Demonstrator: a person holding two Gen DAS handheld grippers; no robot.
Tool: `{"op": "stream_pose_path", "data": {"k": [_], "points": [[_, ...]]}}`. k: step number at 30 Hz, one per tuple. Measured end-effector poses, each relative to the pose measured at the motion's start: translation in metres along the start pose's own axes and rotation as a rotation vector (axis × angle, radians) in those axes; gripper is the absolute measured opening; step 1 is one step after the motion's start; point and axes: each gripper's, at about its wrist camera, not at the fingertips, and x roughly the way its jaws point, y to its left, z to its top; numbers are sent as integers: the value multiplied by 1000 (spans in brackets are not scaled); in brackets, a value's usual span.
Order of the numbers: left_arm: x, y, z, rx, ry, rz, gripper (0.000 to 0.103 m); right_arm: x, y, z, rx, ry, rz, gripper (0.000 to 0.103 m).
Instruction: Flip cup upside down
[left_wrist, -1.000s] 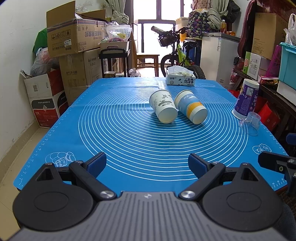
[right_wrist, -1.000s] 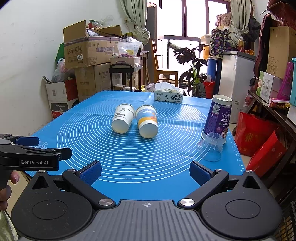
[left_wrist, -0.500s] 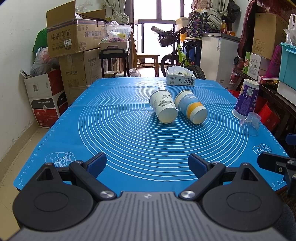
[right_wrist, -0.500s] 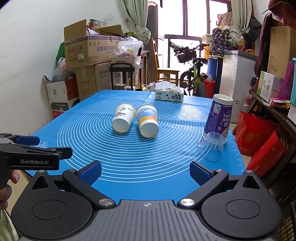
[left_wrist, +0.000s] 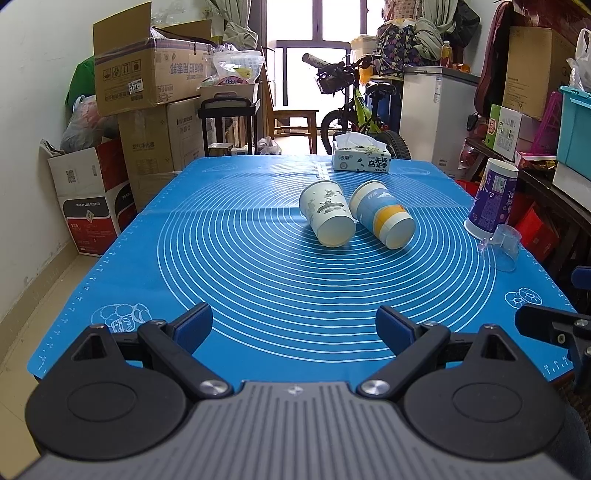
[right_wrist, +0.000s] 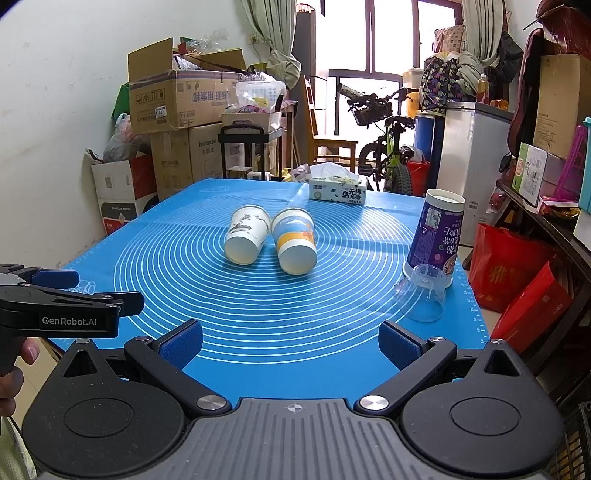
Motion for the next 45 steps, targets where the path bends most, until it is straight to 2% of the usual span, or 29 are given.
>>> {"op": "stream_pose_path", "data": {"k": [29, 37, 45], "points": [[3, 3, 2, 12, 4, 2, 94, 5, 0, 2, -1, -8, -7, 103], [25, 2, 24, 34, -18, 1, 94, 23, -10, 28, -3, -63, -22, 103], [77, -8, 54, 69, -1, 7, 94, 67, -21, 53, -26, -74, -44, 102]]}}
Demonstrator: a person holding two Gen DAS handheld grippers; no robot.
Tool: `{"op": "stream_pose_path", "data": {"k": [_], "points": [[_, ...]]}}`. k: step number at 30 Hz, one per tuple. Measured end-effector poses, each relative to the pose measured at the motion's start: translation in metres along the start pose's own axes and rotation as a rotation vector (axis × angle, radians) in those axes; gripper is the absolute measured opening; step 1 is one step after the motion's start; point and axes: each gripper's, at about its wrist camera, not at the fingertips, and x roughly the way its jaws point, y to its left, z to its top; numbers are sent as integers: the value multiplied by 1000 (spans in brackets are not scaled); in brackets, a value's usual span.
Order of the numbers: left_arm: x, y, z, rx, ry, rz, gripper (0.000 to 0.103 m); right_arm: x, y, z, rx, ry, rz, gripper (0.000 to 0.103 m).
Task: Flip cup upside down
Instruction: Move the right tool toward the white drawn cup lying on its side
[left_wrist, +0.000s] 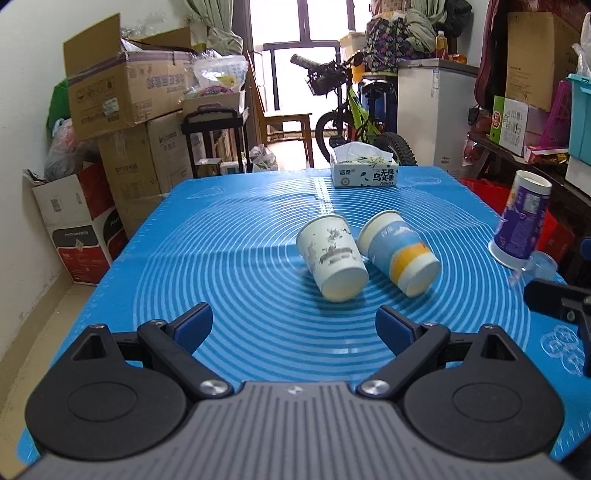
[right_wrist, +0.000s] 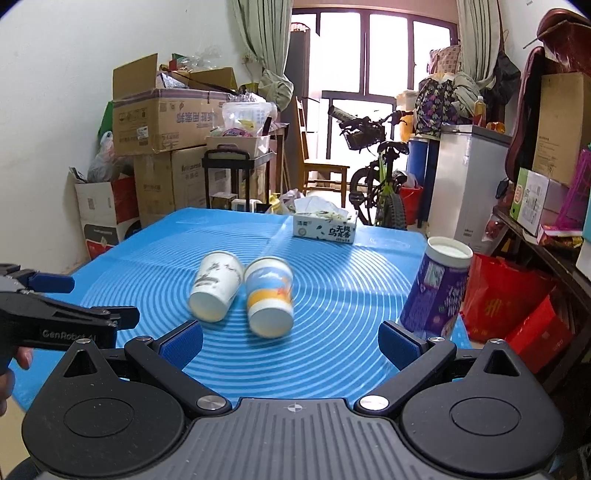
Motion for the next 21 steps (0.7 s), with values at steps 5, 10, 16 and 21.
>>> {"op": "stream_pose_path", "data": {"k": [5, 10, 16, 21], "points": [[33, -3, 17, -23, 29, -16, 94, 34, -8, 7, -17, 7, -23, 102], [64, -9, 30, -39, 60, -35, 94, 53, -15, 8, -23, 7, -41, 102], [94, -19, 39, -11, 83, -43, 93, 68, -22, 4, -2, 24, -40, 102], [113, -22, 38, -12, 148, -58, 82, 67, -22, 2, -15, 29, -38, 102]]}}
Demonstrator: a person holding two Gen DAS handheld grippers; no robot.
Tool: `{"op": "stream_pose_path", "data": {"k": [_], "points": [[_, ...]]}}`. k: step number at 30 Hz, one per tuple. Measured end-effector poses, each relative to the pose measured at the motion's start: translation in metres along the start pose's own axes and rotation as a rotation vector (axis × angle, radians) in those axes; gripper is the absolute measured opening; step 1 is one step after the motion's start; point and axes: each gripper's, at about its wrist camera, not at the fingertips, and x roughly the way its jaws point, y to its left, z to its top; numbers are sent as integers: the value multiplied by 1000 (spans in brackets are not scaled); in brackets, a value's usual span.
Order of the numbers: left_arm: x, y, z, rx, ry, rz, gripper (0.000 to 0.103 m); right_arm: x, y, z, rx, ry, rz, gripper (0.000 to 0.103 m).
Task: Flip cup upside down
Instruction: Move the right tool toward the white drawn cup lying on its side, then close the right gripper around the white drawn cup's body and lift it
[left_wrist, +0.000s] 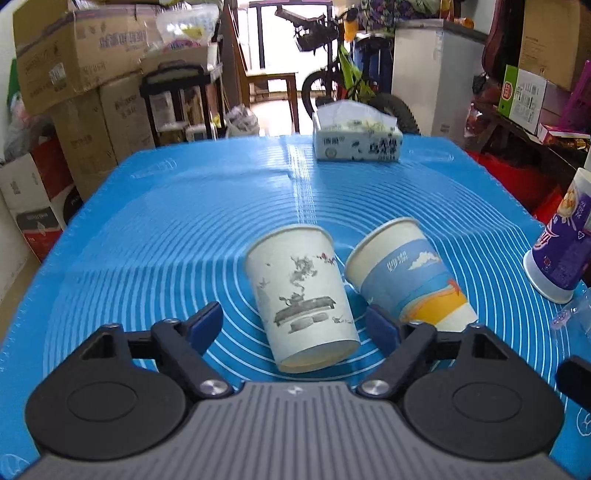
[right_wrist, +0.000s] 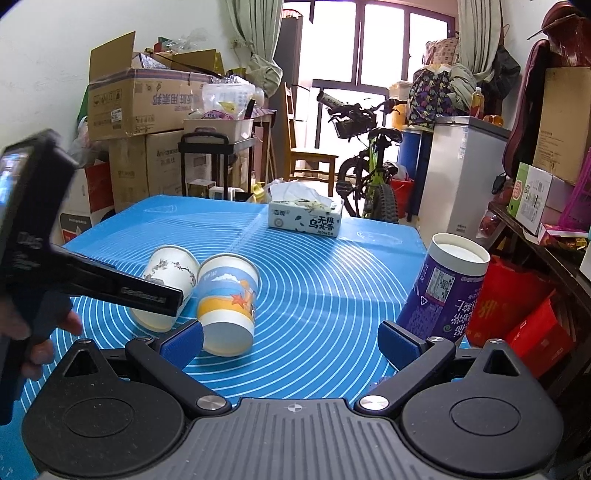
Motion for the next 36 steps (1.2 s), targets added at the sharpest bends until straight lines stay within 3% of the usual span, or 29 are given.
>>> {"op": "stream_pose_path", "data": {"k": [2, 5, 9, 14, 26, 36], "points": [[5, 2, -1, -17, 21, -22, 68, 0, 0, 1, 0, 1, 0, 102], [8, 4, -2, -31, 37, -53, 60, 0, 0, 2, 0, 3, -3, 102], [0, 5, -4, -23, -1, -21, 59, -5, 0, 1, -5, 0, -7, 102], [-22, 11, -6, -46, -13, -33, 59, -10, 0, 0, -6, -2, -7, 102], [-105, 8, -64, -18, -26, -72, 59, -50, 15, -11, -43, 4, 18, 102], [-99, -2, -92, 6, -17, -45, 59, -66, 19, -29, -36, 57, 39, 102]]}}
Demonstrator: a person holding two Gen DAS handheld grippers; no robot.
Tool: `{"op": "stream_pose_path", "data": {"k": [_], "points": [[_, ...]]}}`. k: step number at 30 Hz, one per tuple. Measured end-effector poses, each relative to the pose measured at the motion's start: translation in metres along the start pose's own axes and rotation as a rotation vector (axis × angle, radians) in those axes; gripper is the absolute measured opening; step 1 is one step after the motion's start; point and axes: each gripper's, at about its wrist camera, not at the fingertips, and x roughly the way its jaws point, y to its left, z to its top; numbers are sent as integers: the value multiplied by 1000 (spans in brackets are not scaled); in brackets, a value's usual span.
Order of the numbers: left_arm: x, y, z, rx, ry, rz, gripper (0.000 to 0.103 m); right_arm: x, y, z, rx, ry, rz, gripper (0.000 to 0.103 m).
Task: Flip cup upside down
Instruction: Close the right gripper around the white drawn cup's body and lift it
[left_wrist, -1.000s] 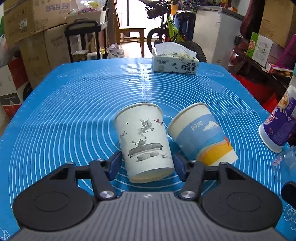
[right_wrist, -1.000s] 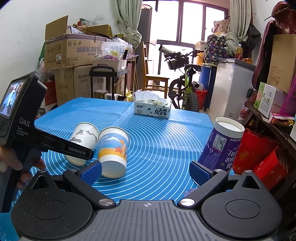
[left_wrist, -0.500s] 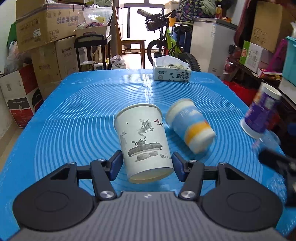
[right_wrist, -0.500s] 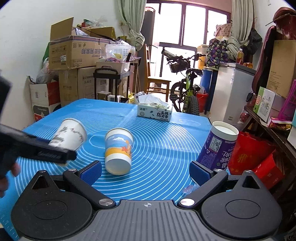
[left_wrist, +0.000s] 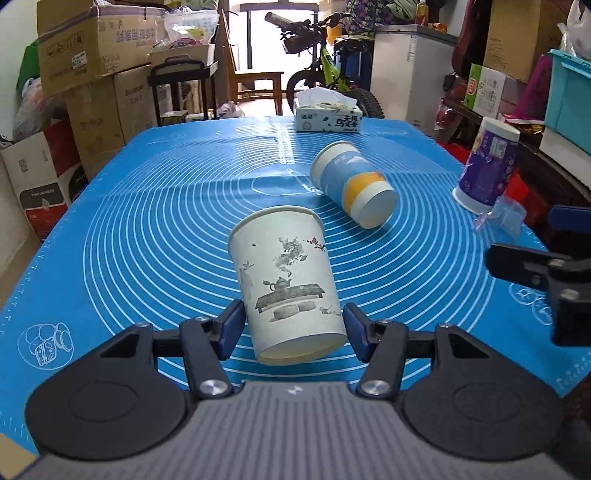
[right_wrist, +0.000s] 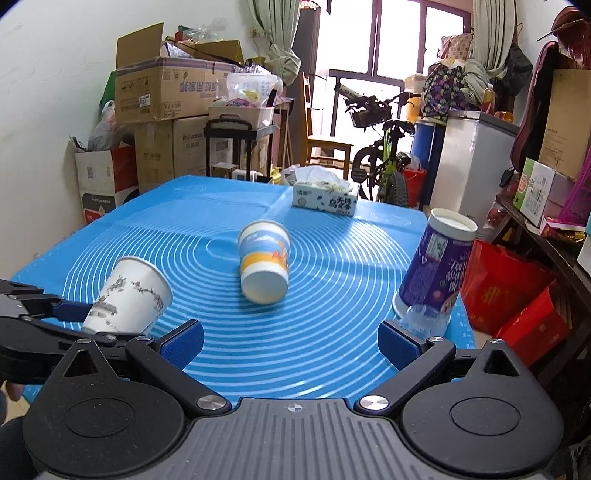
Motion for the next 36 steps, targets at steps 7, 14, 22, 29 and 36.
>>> {"op": "stream_pose_path", "data": {"k": [7, 14, 22, 29, 36], "points": [[4, -1, -6, 7, 23, 5, 61, -4, -2, -1, -15, 17, -9, 102], [4, -3, -9, 26, 30, 16, 84, -6, -1, -2, -24, 20, -12, 102], [3, -1, -8, 25, 25, 29, 89, -6, 1, -1, -31, 20, -5, 102], [-12, 7, -6, -5, 3, 31, 96, -4, 10, 11, -139, 40, 45, 102], [-48, 22, -15, -30, -76, 47, 100, -2, 63, 36, -668, 17, 75, 102]]}}
